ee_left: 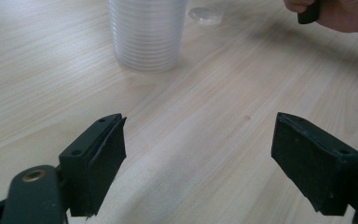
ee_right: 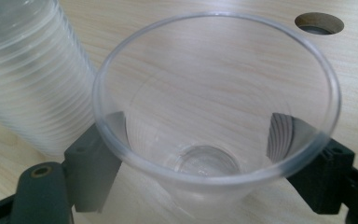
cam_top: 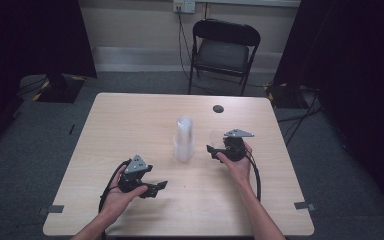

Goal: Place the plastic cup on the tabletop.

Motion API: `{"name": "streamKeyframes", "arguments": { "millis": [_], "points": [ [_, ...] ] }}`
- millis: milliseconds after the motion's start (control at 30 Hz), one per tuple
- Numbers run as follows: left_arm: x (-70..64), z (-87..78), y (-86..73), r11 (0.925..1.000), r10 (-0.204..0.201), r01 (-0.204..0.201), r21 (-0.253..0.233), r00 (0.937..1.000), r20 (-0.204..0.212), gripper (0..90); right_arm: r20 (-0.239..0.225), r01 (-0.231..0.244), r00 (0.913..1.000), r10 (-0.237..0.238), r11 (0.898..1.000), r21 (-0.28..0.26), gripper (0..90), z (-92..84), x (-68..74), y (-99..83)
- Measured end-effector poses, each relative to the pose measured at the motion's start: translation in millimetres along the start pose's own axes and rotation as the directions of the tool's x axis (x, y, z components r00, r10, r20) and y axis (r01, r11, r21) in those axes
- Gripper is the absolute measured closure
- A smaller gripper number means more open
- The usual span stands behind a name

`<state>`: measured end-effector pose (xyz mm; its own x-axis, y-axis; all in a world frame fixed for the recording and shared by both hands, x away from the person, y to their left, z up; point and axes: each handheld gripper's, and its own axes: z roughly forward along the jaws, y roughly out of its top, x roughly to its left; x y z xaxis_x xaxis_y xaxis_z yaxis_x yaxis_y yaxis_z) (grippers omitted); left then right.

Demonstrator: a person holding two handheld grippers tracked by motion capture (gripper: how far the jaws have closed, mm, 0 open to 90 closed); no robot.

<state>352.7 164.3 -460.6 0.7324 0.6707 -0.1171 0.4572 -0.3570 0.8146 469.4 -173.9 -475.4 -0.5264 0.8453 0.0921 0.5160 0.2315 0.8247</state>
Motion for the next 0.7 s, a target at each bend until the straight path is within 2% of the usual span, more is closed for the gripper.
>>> {"name": "streamKeyframes", "arguments": {
  "millis": [200, 267, 400, 533, 700],
  "points": [
    [1.7, -0.3, -0.3, 1.0000, -0.005, 0.005, 0.004, 1.0000, 0.000, 17.8, 0.005, -0.007, 1.0000, 0.007, 1.000, 0.011, 17.9, -2.7, -1.1, -6.0],
    [3.2, -1.1, 0.0, 1.0000, 0.005, -0.005, 0.005, 1.0000, -0.001, 17.9, 0.005, -0.008, 1.0000, 0.008, 1.000, 0.014, 17.8, -4.4, -0.6, -7.0],
    [4.4, -1.4, -0.6, 0.9999, -0.013, 0.013, -0.005, 0.9999, -0.004, 18.0, -0.001, -0.003, 1.0000, 0.003, 1.000, 0.014, 17.2, -9.2, 1.9, -6.9],
    [6.8, -2.5, -0.9, 0.9998, -0.005, 0.005, -0.019, 0.9995, -0.032, 19.3, -0.008, -0.003, 1.0000, 0.003, 1.000, 0.004, 15.7, -14.8, 0.2, -7.4],
    [14.1, -1.6, -2.7, 0.9998, -0.017, 0.016, -0.013, 0.9983, -0.057, 20.1, -0.009, -0.002, 1.0000, 0.002, 1.000, 0.005, 14.6, -25.0, -0.6, -8.7]
  ]
}}
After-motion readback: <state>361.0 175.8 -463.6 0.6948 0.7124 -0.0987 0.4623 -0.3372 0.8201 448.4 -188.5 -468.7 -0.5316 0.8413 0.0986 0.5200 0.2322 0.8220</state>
